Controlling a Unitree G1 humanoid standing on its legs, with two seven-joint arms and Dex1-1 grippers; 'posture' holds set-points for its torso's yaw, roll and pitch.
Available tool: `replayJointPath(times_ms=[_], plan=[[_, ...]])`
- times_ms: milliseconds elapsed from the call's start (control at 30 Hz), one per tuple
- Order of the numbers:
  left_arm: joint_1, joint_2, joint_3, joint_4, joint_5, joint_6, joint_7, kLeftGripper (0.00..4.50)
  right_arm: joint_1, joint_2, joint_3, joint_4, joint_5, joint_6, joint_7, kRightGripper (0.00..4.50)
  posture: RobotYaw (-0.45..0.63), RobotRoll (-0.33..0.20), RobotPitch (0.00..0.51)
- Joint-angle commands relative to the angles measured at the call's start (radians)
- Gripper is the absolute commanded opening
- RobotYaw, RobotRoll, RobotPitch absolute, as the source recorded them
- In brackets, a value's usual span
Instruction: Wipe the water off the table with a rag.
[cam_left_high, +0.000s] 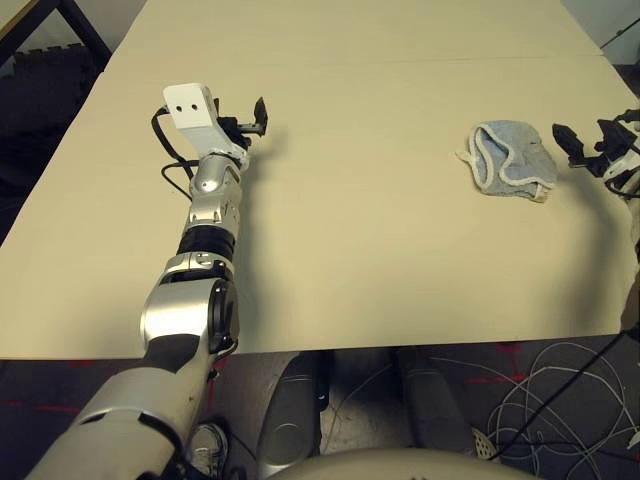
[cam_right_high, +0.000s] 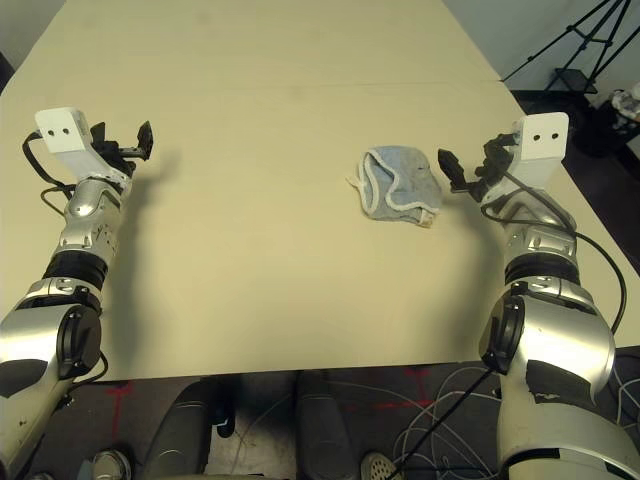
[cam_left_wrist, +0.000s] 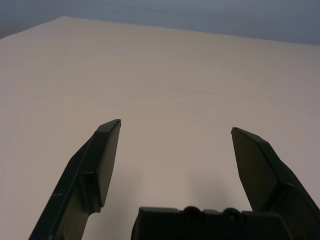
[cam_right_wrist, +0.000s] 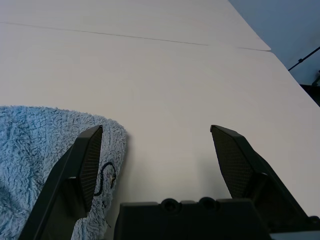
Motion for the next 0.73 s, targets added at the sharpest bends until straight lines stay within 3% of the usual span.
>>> replayJointPath(times_ms=[33,733], plan=[[-0.002,-0.003,0.000,0.016,0.000,0.011,-0.002,4.50,0.002,-0.014,-0.014,-0.007,0.005,0.006,0.013,4.47,-0.10,0.000,0.284],[-0.038,-0.007,0.007,0.071,-0.001,0.000,-0.002,4.50,0.014,-0.007,-0.016,-0.011,0.003,-0.001,0.022,4.47,-0.13,0.000,0.249]])
